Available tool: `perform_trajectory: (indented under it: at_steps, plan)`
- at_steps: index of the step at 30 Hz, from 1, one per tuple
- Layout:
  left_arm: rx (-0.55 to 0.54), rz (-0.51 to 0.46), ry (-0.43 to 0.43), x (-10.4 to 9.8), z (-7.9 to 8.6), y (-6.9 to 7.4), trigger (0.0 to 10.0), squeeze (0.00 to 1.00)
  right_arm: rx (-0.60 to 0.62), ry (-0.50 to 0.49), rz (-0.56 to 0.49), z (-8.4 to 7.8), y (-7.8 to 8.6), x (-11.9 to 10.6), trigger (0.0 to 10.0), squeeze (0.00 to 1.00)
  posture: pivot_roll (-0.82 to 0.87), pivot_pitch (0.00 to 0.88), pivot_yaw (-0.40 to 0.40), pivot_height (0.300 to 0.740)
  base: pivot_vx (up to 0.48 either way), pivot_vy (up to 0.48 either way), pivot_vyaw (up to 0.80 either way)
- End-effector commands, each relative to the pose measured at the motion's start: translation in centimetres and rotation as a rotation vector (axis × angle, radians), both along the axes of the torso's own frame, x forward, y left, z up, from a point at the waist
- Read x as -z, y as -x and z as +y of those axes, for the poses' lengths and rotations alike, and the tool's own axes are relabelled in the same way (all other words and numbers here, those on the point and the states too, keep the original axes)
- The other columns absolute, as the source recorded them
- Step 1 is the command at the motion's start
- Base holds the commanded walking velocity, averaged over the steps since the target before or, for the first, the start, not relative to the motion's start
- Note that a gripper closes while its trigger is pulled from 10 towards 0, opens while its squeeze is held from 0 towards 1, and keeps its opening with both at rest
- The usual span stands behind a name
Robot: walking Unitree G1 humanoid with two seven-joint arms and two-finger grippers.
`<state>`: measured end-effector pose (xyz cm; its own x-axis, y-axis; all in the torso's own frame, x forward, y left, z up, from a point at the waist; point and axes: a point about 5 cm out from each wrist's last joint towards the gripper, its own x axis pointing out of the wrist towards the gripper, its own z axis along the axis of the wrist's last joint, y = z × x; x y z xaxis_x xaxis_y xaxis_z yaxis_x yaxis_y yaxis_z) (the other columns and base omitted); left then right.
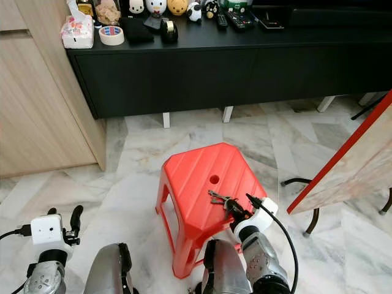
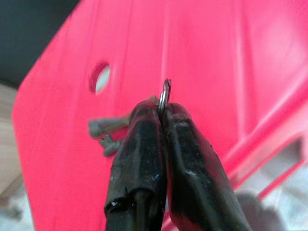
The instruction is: Hang keys on a hook
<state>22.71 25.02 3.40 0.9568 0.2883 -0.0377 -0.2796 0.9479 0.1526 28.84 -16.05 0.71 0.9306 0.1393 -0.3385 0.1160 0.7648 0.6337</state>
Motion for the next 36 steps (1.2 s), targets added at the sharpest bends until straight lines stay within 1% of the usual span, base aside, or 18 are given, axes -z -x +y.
perform_trajectory:
  at_steps: [1,2,3,5,9,10,11,15,18,20,21,24,26,27,29,30,32,36]
  plan:
    - [-0.021,0.047,0.006,1.1,0.2,0.4,10.0,0.0,-0.006,0.12,-0.09,-0.9,-0.2,-1.4,6.1,0.0,0.11,0.117,-0.124,0.561,0.0,0.0,0.0]
    - [-0.025,0.053,0.008,1.3,0.2,0.4,10.0,0.0,-0.011,0.138,-0.108,-0.9,-0.3,-1.7,10.0,0.0,0.11,0.115,-0.125,0.561,0.0,0.0,0.0]
    - [-0.028,0.058,0.011,1.4,0.2,0.4,10.0,0.0,-0.012,0.14,-0.12,-0.9,-0.3,-1.9,10.0,0.0,0.11,0.111,-0.126,0.561,0.0,0.0,0.0]
    - [-0.035,0.08,0.02,1.9,0.1,0.6,10.0,0.0,-0.026,0.185,-0.159,-1.0,-0.3,-2.5,10.0,0.0,0.11,0.103,-0.127,0.561,0.0,0.0,0.0]
    - [-0.042,0.114,0.031,2.6,0.2,0.8,10.0,0.0,-0.028,0.231,-0.174,-0.9,-0.2,-2.7,10.0,0.0,0.1,0.086,-0.127,0.561,0.0,0.0,0.0]
    - [-0.052,0.132,0.039,3.0,0.2,1.0,10.0,0.0,-0.043,0.269,-0.19,-0.7,0.0,-2.9,10.0,0.0,0.1,0.082,-0.126,0.561,0.0,0.0,0.0]
    - [-0.056,0.14,0.043,3.2,0.3,1.0,10.0,0.0,-0.047,0.283,-0.196,-0.7,0.0,-3.0,10.0,0.0,0.1,0.073,-0.127,0.561,0.0,0.0,0.0]
    - [-0.077,0.183,0.063,4.1,0.4,1.3,10.0,0.0,-0.061,0.324,-0.213,-0.5,0.0,-3.3,10.0,0.0,0.1,0.055,-0.126,0.561,0.0,0.0,0.0]
    - [-0.095,0.214,0.084,4.7,0.5,1.4,10.0,0.0,-0.07,0.346,-0.223,-0.4,-0.3,-3.5,10.0,0.0,0.1,0.037,-0.127,0.561,0.0,0.0,0.0]
    - [-0.112,0.264,0.121,5.5,0.6,1.5,10.0,0.0,-0.086,0.367,-0.24,-0.2,-0.9,-3.8,10.0,0.0,0.1,0.026,-0.127,0.561,0.0,0.0,0.0]
    - [-0.112,0.264,0.121,5.5,0.6,1.5,10.0,0.0,-0.086,0.367,-0.24,-0.2,-0.9,-3.8,10.0,0.0,0.1,0.026,-0.127,0.561,0.0,0.0,0.0]
    - [-0.12,0.325,0.137,6.3,0.7,1.9,10.0,0.0,-0.098,0.392,-0.283,0.0,-1.3,-4.5,10.0,0.0,0.08,0.006,-0.126,0.561,0.0,0.0,0.0]
    - [-0.151,0.379,0.168,7.1,0.9,2.3,10.0,0.0,-0.095,0.408,-0.306,0.0,-1.7,-5.0,10.0,0.0,0.08,0.0,-0.129,0.575,0.0,0.0,0.0]
    - [-0.157,0.386,0.174,7.2,0.9,2.3,10.0,0.0,-0.091,0.406,-0.307,0.0,-1.7,-5.0,10.0,0.0,0.08,0.0,-0.128,0.58,0.0,0.0,0.0]
    - [-0.16,0.373,0.179,7.0,1.0,2.0,10.0,0.0,-0.086,0.41,-0.314,-0.1,-1.9,-5.2,10.0,0.0,0.07,0.0,-0.128,0.6,0.0,0.0,0.0]
    - [-0.16,0.373,0.179,7.0,1.0,2.0,10.0,0.0,-0.086,0.41,-0.314,-0.1,-1.9,-5.2,10.0,0.0,0.07,0.0,-0.128,0.6,0.0,0.0,0.0]
    - [-0.15,0.373,0.184,6.9,0.8,1.6,10.0,0.0,-0.074,0.416,-0.323,-0.4,-2.2,-5.5,10.0,0.0,0.06,0.0,-0.129,0.62,0.0,0.0,0.0]
    - [-0.14,0.369,0.192,6.8,0.4,1.1,10.0,0.0,-0.064,0.423,-0.327,-0.7,-2.4,-5.6,10.0,0.0,0.05,0.0,-0.128,0.645,0.0,0.0,0.0]
